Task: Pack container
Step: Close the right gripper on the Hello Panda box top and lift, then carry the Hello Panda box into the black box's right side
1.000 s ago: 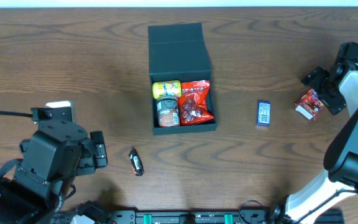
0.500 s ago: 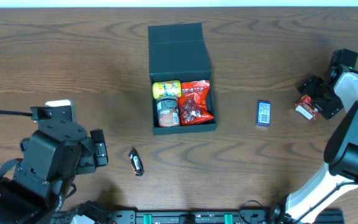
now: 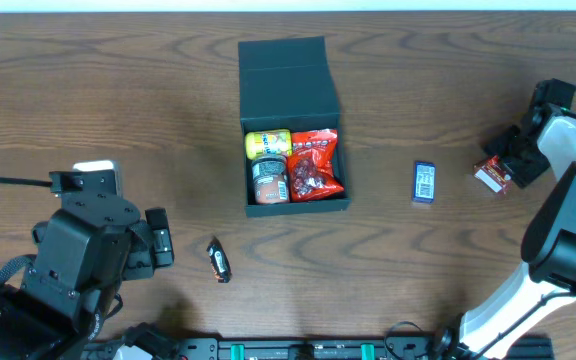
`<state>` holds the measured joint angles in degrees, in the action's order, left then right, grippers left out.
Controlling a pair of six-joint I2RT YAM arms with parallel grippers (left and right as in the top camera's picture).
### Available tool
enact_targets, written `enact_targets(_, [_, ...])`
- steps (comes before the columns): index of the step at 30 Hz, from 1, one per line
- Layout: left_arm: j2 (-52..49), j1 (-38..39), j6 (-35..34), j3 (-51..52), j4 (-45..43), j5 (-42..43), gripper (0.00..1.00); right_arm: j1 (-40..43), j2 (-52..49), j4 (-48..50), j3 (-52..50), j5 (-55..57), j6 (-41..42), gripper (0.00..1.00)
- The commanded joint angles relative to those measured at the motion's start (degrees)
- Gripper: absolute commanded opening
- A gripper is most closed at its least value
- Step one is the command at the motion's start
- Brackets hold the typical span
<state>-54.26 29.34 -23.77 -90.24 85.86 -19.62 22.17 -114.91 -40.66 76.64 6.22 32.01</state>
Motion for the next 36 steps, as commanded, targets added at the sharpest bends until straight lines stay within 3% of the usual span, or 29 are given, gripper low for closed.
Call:
enact_targets(1, [-0.1,-0.1,0.6,0.2,0.0,0.2,0.95,0.3,0.0,-0.2,0.0,0.8,0.1,0.56])
enact_targets(15, [-0.1,-0.1,0.6,0.2,0.0,0.2,0.95,0.3,0.0,-0.9,0.0,0.2,0.1,0.29])
enact_targets(19, [-0.1,-0.1,0.6,0.2,0.0,0.2,0.95,0.3,0.1,-0.9,0.2,-5.9,0.1,0.17])
enact_targets(21, [-0.1,-0.1,0.6,0.2,0.0,0.2,0.95,0.4,0.3,-0.8,0.2,-9.0,0.1,0.02])
enact_targets(27, [-0.1,-0.1,0.6,0.2,0.3,0.2,0.95,0.2,5.2,-1.1,0.2,-16.0,-3.2,0.01])
enact_targets(36, [-0.1,-0.1,0.6,0.2,0.4,0.2,0.95,-2.3,26.7,-6.0,0.2,-23.8,-9.1,0.01])
